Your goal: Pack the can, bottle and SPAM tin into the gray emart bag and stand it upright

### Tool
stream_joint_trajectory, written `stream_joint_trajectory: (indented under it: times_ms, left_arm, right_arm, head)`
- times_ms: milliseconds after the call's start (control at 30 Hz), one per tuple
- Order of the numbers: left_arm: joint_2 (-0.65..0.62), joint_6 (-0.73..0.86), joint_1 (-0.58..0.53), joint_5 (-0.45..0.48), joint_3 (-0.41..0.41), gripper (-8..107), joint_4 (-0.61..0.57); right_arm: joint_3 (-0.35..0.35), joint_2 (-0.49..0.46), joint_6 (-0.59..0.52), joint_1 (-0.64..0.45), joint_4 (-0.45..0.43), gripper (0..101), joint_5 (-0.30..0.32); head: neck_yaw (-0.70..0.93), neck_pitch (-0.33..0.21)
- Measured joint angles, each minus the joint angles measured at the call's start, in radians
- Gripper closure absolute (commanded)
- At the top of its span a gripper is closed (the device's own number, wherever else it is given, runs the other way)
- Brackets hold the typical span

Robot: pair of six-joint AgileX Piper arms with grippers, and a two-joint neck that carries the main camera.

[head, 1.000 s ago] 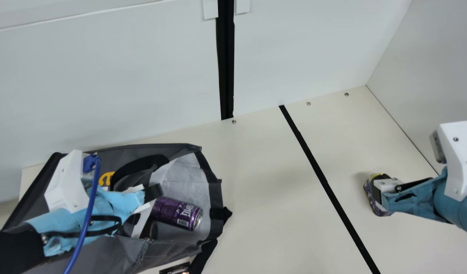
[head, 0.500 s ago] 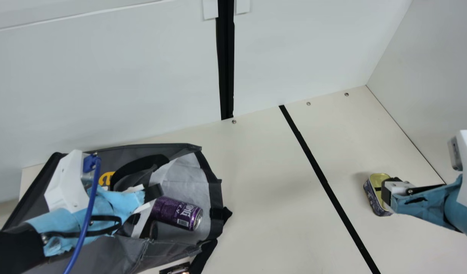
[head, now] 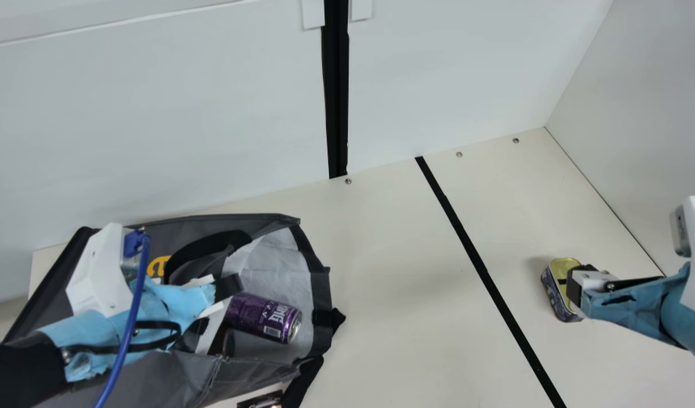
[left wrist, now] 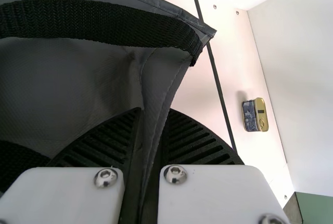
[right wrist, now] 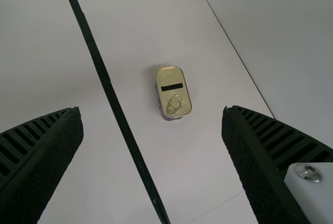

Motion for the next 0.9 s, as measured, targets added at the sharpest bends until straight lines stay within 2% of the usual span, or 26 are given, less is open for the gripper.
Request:
stream_joint_trajectory:
  times_ms: [900]
  left_arm:
    - [0.0,0.0,0.0,0.0,0.0,107,0.0]
  right_arm:
    - [0.008,0.071,0.018,0.038,-0.041,6,-0.001]
  head:
    - [0.0,0.0]
